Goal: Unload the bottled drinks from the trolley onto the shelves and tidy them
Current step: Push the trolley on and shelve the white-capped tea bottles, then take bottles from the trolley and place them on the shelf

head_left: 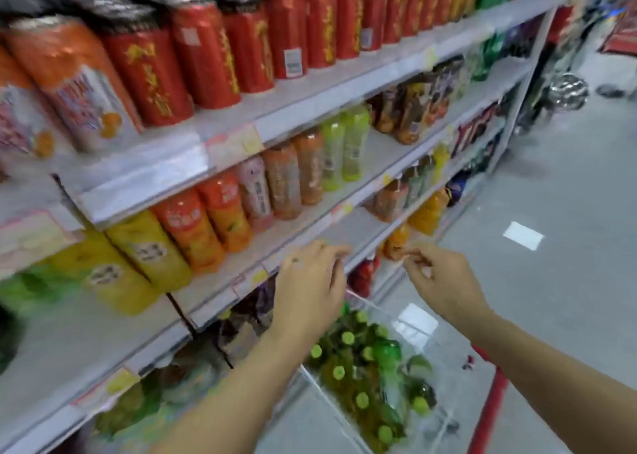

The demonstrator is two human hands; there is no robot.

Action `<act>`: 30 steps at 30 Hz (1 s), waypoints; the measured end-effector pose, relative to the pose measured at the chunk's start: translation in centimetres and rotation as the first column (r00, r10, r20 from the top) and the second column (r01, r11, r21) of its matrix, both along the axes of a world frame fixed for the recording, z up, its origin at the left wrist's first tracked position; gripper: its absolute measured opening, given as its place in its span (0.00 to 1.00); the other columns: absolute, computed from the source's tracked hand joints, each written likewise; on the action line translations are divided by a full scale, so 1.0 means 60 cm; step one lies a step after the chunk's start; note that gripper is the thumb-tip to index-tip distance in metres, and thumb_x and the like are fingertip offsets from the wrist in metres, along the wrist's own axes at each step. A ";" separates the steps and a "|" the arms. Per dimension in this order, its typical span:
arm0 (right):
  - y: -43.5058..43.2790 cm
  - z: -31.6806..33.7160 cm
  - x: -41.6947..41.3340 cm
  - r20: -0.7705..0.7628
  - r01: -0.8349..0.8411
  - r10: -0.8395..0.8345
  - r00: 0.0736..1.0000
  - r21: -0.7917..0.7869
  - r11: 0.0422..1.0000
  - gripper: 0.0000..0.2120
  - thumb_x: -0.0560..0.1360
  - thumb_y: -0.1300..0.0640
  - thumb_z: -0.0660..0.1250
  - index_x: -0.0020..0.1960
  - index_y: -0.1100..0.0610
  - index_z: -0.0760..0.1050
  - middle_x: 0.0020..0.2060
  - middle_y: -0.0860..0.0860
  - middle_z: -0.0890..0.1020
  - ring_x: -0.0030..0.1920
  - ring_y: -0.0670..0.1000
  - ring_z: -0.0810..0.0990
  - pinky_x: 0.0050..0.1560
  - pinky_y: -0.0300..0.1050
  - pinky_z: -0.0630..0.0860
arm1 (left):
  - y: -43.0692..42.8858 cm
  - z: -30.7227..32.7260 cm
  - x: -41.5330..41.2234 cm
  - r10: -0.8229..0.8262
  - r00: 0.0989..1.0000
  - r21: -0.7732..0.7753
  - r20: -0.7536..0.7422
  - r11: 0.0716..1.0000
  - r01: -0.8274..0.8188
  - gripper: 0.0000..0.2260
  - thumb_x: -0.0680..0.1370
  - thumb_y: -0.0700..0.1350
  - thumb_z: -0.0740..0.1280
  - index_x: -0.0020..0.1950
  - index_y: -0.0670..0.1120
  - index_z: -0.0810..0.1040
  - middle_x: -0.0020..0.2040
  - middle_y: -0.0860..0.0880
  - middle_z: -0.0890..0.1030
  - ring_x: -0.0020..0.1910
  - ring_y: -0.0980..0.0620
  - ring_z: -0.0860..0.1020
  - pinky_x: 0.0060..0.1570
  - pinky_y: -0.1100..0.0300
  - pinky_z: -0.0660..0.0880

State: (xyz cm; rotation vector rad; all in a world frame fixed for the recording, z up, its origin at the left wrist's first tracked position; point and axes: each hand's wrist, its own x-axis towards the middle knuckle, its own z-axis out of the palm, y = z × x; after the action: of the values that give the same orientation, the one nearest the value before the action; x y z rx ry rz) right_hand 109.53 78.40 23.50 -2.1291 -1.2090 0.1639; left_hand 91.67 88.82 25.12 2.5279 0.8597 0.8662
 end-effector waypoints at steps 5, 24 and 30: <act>-0.108 -0.109 0.062 -0.106 0.099 -0.134 0.985 -0.285 0.953 0.09 0.73 0.59 0.65 0.50 0.49 0.80 0.40 0.46 0.82 0.45 0.51 0.81 0.48 0.48 0.77 | -0.093 -0.122 0.050 -0.061 0.992 -0.244 -0.113 0.969 0.032 0.11 0.75 0.47 0.58 0.51 0.52 0.79 0.47 0.55 0.81 0.44 0.52 0.80 0.44 0.55 0.77; -0.470 -0.195 0.427 -0.438 -0.087 -0.104 0.893 -0.396 0.914 0.08 0.76 0.57 0.64 0.53 0.52 0.79 0.42 0.45 0.79 0.42 0.44 0.77 0.39 0.32 0.70 | -0.476 -0.246 0.471 0.045 0.982 -0.679 -0.186 0.716 -0.161 0.09 0.76 0.40 0.64 0.50 0.52 0.79 0.44 0.57 0.80 0.44 0.56 0.79 0.48 0.59 0.76; -0.400 -0.187 0.494 -0.476 -0.183 0.003 0.879 -0.333 0.925 0.07 0.76 0.57 0.64 0.51 0.51 0.78 0.40 0.41 0.76 0.41 0.43 0.76 0.40 0.34 0.70 | -0.438 -0.247 0.499 0.189 0.960 -0.691 -0.207 0.666 -0.280 0.09 0.77 0.41 0.62 0.51 0.53 0.78 0.44 0.53 0.81 0.39 0.61 0.79 0.44 0.64 0.77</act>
State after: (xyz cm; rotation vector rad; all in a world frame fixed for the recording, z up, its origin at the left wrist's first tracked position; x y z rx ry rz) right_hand 139.20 54.43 12.27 -2.1552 -1.0425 0.9671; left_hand 121.61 62.54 10.30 1.7975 1.2852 0.3216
